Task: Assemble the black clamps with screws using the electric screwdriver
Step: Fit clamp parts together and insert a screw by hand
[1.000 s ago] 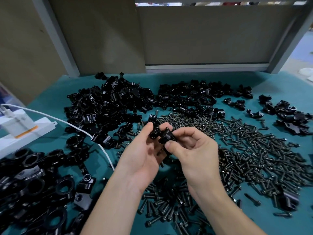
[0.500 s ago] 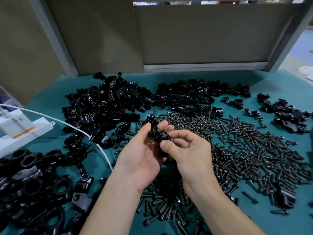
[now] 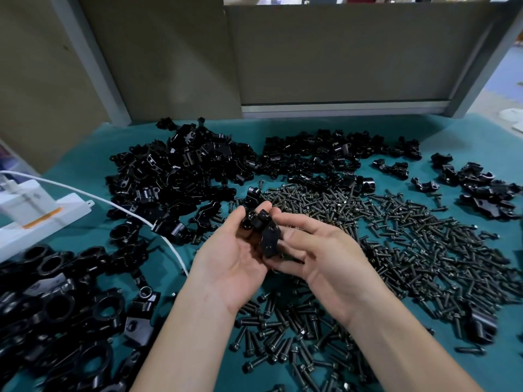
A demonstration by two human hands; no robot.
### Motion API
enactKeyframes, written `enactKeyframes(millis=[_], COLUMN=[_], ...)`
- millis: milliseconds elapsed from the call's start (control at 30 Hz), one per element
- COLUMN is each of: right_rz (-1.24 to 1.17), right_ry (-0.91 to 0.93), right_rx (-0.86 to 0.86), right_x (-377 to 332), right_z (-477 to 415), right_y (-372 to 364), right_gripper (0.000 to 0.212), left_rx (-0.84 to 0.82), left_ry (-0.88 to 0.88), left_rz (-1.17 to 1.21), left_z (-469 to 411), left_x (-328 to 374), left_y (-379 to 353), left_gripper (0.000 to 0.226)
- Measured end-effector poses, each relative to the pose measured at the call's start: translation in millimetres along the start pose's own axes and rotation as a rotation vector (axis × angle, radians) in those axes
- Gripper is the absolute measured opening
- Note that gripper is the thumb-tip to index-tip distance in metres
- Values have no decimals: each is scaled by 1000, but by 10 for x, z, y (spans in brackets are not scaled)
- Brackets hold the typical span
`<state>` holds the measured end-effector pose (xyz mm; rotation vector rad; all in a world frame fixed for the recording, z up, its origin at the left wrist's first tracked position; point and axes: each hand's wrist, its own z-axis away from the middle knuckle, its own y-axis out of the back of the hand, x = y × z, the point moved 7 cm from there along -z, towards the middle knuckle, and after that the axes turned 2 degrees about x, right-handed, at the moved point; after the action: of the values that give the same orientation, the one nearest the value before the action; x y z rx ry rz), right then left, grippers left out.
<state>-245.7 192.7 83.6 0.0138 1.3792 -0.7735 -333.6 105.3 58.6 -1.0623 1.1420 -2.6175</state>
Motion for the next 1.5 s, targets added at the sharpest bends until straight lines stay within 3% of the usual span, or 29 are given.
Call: enactKeyframes(millis=[167, 433, 967, 1200, 1267, 1500], right_rz=[301, 410, 139, 106, 174, 845], right_ry=[186, 217, 204, 294, 350, 699], right_rx=[161, 219, 115, 121, 128, 351], right_x=[-57, -37, 13, -116, -185, -528], right_z=[-4, -9, 4, 45, 62, 239], right_y=[61, 68, 8, 20, 29, 69], right_gripper=[35, 35, 39, 39, 37, 39], left_rx=[-23, -30, -41, -88, -121, -167], left_ry=[17, 8, -42, -59, -54, -121], left_rz=[-13, -81, -168, -124, -117, -187], left_z=[34, 68, 77, 75, 80, 137], left_x=[-12, -27, 39, 45, 34, 90], left_y=[-20, -44, -66, -82, -111, -153], left_gripper=[52, 51, 51, 45, 42, 38])
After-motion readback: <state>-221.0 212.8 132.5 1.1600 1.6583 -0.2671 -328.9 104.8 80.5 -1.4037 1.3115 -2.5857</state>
